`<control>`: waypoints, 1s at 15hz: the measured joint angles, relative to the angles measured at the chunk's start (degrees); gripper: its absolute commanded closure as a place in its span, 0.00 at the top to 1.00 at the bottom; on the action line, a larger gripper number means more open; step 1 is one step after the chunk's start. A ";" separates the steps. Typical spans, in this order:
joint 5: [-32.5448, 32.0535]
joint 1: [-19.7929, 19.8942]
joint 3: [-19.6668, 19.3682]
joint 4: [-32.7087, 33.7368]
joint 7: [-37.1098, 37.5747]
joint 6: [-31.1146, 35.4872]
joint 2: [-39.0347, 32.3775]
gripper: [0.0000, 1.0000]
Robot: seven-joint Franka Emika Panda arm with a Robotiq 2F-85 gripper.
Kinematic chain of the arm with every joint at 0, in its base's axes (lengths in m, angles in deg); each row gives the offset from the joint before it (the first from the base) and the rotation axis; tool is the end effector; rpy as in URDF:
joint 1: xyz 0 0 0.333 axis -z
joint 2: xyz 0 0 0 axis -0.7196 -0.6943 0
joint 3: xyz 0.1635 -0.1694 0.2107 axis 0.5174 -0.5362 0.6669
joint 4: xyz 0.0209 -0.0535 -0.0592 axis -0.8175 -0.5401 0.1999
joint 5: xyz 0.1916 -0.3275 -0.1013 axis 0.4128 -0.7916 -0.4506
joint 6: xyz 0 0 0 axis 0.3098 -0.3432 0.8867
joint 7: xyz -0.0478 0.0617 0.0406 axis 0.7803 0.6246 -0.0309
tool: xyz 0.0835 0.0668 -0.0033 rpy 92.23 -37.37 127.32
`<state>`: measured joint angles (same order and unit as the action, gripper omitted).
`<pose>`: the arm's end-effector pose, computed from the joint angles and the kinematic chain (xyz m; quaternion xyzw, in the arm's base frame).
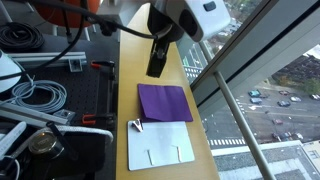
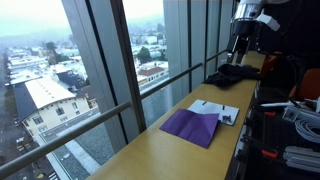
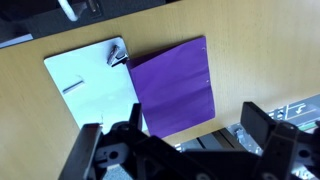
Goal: Open the folder
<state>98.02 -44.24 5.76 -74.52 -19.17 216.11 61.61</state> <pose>0.4365 -0.0855 0.3658 -0.9880 0.1039 -0.0493 0.1029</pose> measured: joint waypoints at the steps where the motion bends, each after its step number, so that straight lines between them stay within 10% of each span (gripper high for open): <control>1: 1.56 0.00 -0.38 0.08 -1.64 1.02 -1.82 1.00; 15: 10.89 5.90 5.33 9.54 -16.31 15.57 -32.93 1.00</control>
<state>108.91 -38.34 11.09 -64.98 -35.48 231.68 28.69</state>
